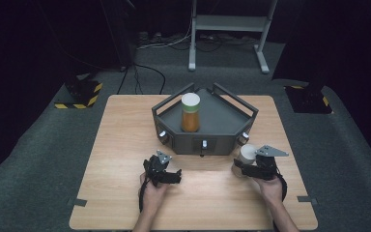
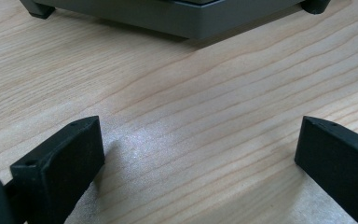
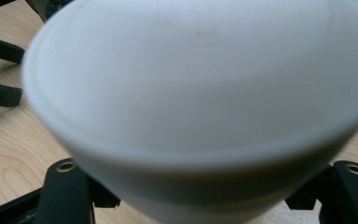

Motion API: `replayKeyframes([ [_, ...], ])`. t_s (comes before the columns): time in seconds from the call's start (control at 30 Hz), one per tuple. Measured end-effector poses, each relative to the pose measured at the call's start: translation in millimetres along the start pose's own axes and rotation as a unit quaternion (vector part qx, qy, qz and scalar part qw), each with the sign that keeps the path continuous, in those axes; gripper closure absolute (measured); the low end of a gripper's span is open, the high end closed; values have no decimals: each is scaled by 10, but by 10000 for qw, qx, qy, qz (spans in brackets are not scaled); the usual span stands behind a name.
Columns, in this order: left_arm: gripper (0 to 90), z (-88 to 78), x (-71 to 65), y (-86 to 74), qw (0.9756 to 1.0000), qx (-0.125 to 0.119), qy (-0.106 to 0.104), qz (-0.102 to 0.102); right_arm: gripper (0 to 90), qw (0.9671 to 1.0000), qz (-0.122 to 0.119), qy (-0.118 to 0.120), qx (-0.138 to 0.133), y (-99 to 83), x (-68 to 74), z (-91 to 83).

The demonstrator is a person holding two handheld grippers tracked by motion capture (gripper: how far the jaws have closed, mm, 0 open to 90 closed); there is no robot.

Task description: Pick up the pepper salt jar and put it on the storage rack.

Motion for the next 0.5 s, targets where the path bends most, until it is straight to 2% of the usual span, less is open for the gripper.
replayKeyframes([
  [0.3,15,0,0,0,10000,1,1,1,318,10000,-45,-29,-78,-22,10,-1],
  [0.5,15,0,0,0,10000,0,1,2,321,10000,-49,-47,-37,-6,19,-4],
])
Point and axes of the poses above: each handheld gripper's, and its own axes: z roughly forward along the jaws, y roughly out of its top, x roughly to its left, the point moved 9 cm from there along z, roughly forward along the jaws, and after that the axes turned 9 degrees about y, right-handed, at the moved point
